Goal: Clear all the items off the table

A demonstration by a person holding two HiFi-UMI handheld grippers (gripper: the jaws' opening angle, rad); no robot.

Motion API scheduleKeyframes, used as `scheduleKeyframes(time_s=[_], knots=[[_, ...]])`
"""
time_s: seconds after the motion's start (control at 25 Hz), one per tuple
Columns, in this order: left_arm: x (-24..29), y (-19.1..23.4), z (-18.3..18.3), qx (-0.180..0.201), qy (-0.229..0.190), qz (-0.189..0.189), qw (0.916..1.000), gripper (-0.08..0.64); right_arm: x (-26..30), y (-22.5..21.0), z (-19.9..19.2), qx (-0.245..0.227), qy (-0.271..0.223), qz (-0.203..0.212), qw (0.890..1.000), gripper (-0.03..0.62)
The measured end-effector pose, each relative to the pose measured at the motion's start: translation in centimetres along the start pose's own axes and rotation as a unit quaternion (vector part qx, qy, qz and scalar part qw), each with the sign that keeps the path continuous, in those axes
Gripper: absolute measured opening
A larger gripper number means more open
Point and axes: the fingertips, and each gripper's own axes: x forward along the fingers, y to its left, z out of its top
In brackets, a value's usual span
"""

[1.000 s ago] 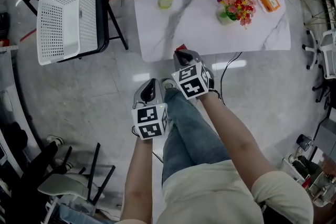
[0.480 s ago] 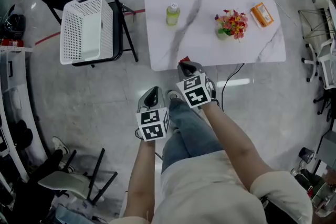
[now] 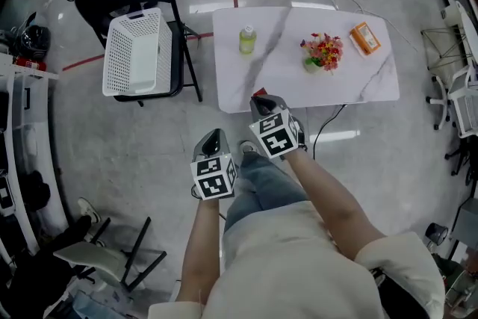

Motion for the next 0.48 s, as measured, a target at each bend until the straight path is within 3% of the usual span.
scheduleKeyframes(time_s=[0.48], knots=[[-3.0,-0.9,2.6,-0.001,-0.025,0.018,0.9995,0.008,-3.9,0.4,2.2,-0.039,-0.014,0.018,0.999,0.014]])
